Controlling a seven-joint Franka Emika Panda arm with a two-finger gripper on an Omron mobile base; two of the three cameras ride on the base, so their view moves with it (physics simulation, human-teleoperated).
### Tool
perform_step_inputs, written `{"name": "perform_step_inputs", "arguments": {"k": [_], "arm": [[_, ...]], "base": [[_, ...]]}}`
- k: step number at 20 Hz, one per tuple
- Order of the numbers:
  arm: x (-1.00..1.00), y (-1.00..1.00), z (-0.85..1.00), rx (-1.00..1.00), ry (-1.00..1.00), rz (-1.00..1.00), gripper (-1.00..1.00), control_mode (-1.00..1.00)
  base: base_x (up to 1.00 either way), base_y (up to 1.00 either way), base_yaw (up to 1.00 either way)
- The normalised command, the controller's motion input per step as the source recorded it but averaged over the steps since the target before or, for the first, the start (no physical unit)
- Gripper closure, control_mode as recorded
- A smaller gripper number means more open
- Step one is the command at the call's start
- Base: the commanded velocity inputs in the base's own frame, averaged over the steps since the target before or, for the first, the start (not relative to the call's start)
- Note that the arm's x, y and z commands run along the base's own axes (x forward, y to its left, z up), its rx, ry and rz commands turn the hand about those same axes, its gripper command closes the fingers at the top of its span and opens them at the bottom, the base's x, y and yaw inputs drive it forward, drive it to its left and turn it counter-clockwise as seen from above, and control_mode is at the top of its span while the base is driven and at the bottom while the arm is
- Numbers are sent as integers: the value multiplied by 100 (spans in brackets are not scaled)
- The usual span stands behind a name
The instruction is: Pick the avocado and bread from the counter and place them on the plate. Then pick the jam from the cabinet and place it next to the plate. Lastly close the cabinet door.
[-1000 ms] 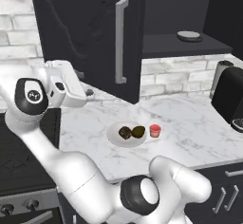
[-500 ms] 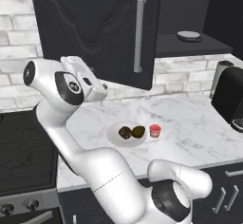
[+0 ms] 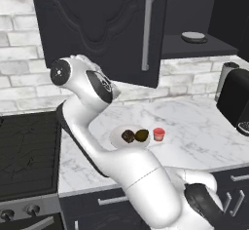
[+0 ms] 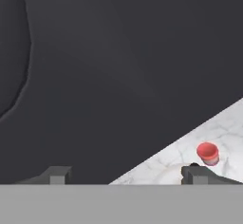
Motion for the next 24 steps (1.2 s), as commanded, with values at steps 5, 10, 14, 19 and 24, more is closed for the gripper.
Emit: {"name": "perform_step_inputs", "arguments": {"k": [5,10,14,19,24], "arm": [[50,-46,-3,7,-3,20,-100,-100],[61,-46,-20,3,-5,21,-100,-100],[61,-46,-24,3,-7,21,-100,-100],[60,-45,-25,3,-6,21,-100,-100],[54,-46,-19,6,-3,19,-100,-100]], "base": [[0,0,0],[0,0,0],[0,0,0],[0,0,0],[0,0,0]]}}
